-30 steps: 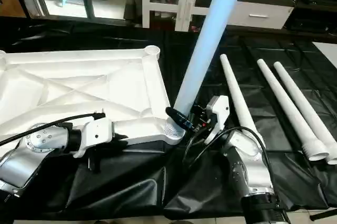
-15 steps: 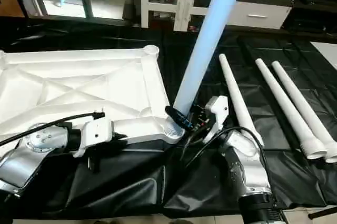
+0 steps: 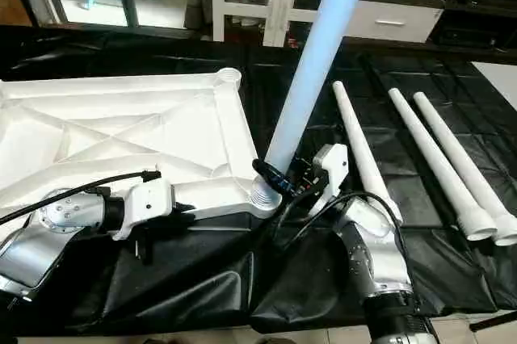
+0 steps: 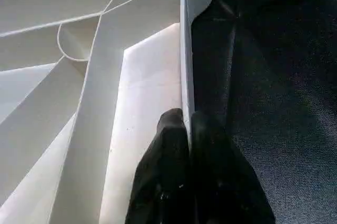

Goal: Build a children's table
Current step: Insert table leg to table base

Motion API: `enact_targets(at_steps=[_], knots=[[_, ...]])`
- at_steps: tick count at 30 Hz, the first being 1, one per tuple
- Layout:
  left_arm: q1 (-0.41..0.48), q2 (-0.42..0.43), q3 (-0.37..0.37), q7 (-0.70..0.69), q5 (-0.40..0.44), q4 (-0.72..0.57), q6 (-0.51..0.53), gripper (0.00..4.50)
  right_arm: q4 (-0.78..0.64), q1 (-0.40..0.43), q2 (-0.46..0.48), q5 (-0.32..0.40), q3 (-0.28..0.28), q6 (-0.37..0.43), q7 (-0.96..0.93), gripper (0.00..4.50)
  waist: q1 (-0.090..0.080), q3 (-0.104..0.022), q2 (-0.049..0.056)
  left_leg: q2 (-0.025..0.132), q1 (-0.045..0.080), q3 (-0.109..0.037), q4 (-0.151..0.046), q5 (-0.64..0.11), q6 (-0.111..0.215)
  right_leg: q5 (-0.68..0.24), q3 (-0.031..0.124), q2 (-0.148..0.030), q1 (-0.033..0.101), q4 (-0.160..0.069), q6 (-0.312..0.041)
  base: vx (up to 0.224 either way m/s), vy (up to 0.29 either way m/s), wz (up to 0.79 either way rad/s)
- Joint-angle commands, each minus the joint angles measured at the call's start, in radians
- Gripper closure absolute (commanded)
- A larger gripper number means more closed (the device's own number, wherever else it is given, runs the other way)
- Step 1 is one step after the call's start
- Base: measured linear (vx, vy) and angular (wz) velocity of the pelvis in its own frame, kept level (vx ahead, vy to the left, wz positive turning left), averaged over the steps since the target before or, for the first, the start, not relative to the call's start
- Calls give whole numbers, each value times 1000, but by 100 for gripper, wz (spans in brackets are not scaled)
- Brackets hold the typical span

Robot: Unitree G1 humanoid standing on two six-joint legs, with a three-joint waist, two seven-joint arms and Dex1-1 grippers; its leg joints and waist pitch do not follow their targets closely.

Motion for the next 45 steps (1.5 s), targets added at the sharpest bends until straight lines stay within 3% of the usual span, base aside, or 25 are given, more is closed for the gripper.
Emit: enact_targets(at_steps=[1, 12, 15, 18, 19, 21, 27, 30, 35, 40, 41, 42, 45], knots=[[32, -12, -35, 7, 10, 56, 15, 450, 96, 34, -21, -73, -4, 31, -60, 265, -14, -7, 5, 93, 34, -71, -116, -539, -96, -503, 54, -74, -44, -108, -107, 0, 0, 0], [21, -30, -28, 44, 24, 64, 33, 450, 131, 24, -17, -107, -1, -22, -103, 265, -14, -5, 6, 94, 35, -69, -118, -545, -101, -490, 54, -73, -47, -109, -105, 0, 0, 0], [3, -69, -13, 89, 21, 65, 67, 450, 172, 7, -11, -156, -1, -60, -177, 265, -18, -4, 6, 92, 32, -70, -119, -541, -107, -488, 52, -73, -45, -108, -107, 0, 0, 0], [-6, -112, 4, 118, -3, 56, 99, 450, 228, -20, 4, -174, -17, -82, -255, 265, -23, -4, 7, 92, 31, -69, -117, -536, -102, -480, 53, -75, -45, -108, -114, 0, 0, 0], [-10, -123, 6, 125, -9, 52, 110, 450, 248, -32, 9, -173, -23, -83, -278, 265, -23, -2, 12, 91, 31, -72, -116, -537, -101, -479, 54, -76, -46, -108, -119, 0, 0, 0], [-16, -146, 10, 140, -18, 43, 131, 450, 291, -58, 19, -172, -36, -79, -327, 265, -33, -3, 10, 90, 29, -73, -117, -544, -100, -475, 51, -74, -43, -108, -123, 0, 0, 0], [-50, -219, 19, 184, -20, 21, 187, 450, 454, -167, 60, -157, -100, -80, -518, 265, -46, -7, 15, 90, 25, -68, -115, -506, -93, -382, 50, -73, -38, -100, -160, 0, 0, 0], [-75, -251, 21, 240, 5, 36, 200, 450, 491, -197, 70, -170, -107, -96, -594, 265, -44, -8, 15, 91, 26, -59, -112, -455, -83, -284, 49, -69, -36, -97, -176, 0, 0, 0], [-123, -326, 37, 366, 44, 75, 231, 450, 531, -222, 90, -178, -130, -120, -708, 265, -37, -10, 16, 91, 26, -52, -111, -400, -79, -207, 46, -66, -30, -90, -184, 0, 0, 0], [-170, -390, 41, 490, 93, 124, 250, 450, 565, -233, 89, -260, -107, -199, -870, 265, -27, -13, 14, 90, 27, -45, -106, -352, -73, -138, 44, -64, -26, -86, -185, 0, 0, 0], [-186, -414, 54, 543, 100, 142, 262, 450, 565, -234, 95, -282, -99, -230, -915, 265, -24, -14, 12, 89, 34, -42, -104, -359, -70, -144, 44, -62, -29, -88, -181, 0, 0, 0], [-191, -422, 58, 560, 101, 148, 265, 450, 563, -234, 97, -290, -97, -239, -931, 265, -24, -15, 22, 88, 34, -41, -104, -354, -77, -124, 43, -60, -28, -89, -182, 0, 0, 0], [-217, -448, 84, 656, 128, 186, 275, 450, 550, -225, 110, -322, -99, -285, -1013, 265, -18, -20, 21, 87, 26, -41, -100, -314, -60, -76, 42, -61, -18, -80, -184, 0, 0, 0]])
